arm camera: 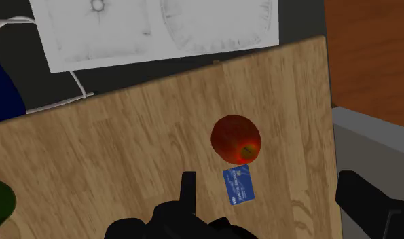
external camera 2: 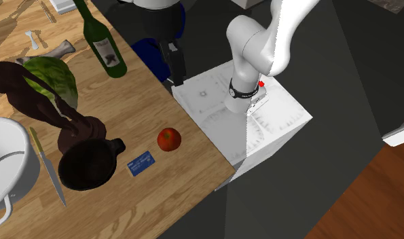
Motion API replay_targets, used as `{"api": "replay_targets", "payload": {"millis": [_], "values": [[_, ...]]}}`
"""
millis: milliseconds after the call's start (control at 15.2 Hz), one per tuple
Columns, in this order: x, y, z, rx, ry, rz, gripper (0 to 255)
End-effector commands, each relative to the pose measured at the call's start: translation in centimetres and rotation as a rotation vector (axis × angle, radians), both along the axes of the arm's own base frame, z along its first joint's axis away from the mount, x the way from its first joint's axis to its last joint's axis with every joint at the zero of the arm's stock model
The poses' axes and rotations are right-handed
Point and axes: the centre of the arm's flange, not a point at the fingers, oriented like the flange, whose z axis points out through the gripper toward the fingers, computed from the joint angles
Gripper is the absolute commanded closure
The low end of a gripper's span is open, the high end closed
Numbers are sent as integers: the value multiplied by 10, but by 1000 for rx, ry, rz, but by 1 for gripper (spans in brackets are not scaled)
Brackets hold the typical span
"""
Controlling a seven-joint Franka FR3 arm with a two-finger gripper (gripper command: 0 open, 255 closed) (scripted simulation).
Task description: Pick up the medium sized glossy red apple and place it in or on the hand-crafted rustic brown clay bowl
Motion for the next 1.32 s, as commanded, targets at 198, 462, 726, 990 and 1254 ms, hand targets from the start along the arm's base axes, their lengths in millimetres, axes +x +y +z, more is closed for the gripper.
{"api": "replay_targets", "payload": {"millis": [198,462,726,990,1254], "values": [[18,9,-35,-13,4,86,0],[39,22,-83,-30,10,200,0],[59,37,-131,-48,16,314,0],[75,52,-173,-63,21,414,0],[75,53,-194,-63,21,414,0]]}}
